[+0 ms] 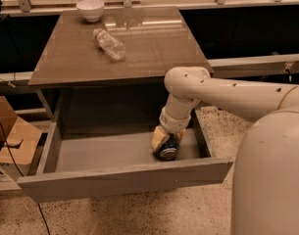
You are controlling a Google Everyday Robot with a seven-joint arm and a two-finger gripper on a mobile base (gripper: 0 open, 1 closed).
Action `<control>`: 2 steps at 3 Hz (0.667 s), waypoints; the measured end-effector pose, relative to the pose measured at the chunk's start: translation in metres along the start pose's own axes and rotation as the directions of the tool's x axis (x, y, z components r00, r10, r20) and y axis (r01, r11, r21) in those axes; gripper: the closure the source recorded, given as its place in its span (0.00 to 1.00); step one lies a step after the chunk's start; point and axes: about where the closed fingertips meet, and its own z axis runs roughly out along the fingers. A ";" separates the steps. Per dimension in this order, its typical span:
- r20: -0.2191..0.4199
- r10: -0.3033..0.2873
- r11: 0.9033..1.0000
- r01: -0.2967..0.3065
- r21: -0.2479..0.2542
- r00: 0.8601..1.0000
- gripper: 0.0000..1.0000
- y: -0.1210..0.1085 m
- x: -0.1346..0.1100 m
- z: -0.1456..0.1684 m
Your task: Pick pepsi can from top drawer and place on counter
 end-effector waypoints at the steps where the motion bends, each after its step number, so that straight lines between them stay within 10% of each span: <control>1: 0.049 -0.010 1.000 0.009 0.011 0.999 0.64 0.006 -0.003 -0.015; 2: 0.132 -0.007 1.000 0.011 -0.028 0.991 0.88 0.014 -0.005 -0.038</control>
Offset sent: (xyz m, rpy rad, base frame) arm 0.0020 0.0052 0.0792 0.2032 -0.1802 -0.0634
